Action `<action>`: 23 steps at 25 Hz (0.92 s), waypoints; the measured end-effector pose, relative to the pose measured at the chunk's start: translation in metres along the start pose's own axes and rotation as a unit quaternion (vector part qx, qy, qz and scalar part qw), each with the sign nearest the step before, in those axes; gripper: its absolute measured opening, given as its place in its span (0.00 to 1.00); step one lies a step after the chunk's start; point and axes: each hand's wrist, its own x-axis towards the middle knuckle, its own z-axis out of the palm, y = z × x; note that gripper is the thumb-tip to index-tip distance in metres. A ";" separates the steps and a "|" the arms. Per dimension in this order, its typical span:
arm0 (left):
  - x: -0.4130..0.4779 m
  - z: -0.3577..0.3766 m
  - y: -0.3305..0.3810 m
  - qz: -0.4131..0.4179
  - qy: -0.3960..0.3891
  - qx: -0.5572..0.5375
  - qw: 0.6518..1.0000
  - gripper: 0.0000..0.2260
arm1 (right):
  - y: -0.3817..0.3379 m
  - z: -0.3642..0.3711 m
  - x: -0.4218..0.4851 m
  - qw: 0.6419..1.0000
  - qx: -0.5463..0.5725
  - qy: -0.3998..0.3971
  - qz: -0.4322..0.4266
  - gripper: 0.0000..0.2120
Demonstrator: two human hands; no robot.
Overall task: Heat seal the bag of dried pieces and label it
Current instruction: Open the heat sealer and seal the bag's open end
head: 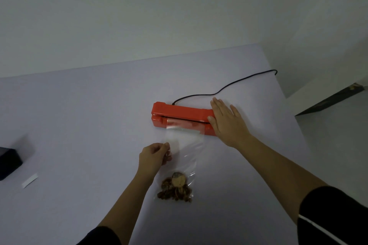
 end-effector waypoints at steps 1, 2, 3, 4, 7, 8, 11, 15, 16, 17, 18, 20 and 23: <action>0.001 0.000 0.000 0.000 0.000 0.000 1.000 0.08 | 0.000 0.001 0.000 1.000 0.002 0.001 0.000 0.29; 0.002 0.000 0.000 0.000 -0.001 0.001 1.000 0.08 | 0.000 0.001 0.001 1.000 0.004 0.002 0.001 0.28; 0.002 0.000 0.000 0.000 -0.002 0.001 1.000 0.08 | 0.001 0.002 0.001 1.000 0.006 0.003 0.001 0.27; 0.002 0.001 0.000 0.000 -0.003 0.001 1.000 0.08 | 0.001 0.002 0.001 1.000 0.009 0.001 0.001 0.26; -0.001 0.001 0.000 0.002 -0.004 -0.004 1.000 0.09 | 0.002 0.003 -0.001 1.000 0.019 0.002 0.001 0.27; -0.002 0.001 0.000 0.002 -0.003 -0.008 1.000 0.08 | 0.002 0.002 -0.001 1.000 0.022 0.001 0.001 0.27; -0.006 0.000 -0.001 0.004 -0.004 -0.022 1.000 0.08 | -0.001 0.000 -0.001 0.999 0.034 0.001 0.001 0.26; -0.009 -0.002 -0.002 0.008 -0.005 -0.037 0.999 0.08 | -0.004 -0.005 -0.001 0.999 0.031 0.005 0.007 0.27; -0.009 -0.001 -0.001 0.010 -0.005 -0.039 0.999 0.08 | -0.005 -0.005 -0.002 1.000 0.028 0.006 0.006 0.28; -0.009 -0.001 -0.001 0.011 -0.004 -0.040 0.999 0.08 | -0.005 -0.006 -0.002 1.000 0.025 0.008 0.006 0.30; -0.009 -0.001 0.000 0.014 -0.004 -0.041 0.999 0.08 | -0.005 -0.006 -0.001 1.000 0.025 0.008 0.006 0.30; -0.009 -0.002 0.000 0.019 -0.005 -0.041 0.999 0.08 | -0.005 -0.006 -0.001 1.000 0.026 0.008 0.008 0.26; -0.008 -0.002 -0.001 0.021 -0.005 -0.041 0.999 0.08 | -0.005 -0.007 0.000 1.000 0.024 0.003 0.011 0.29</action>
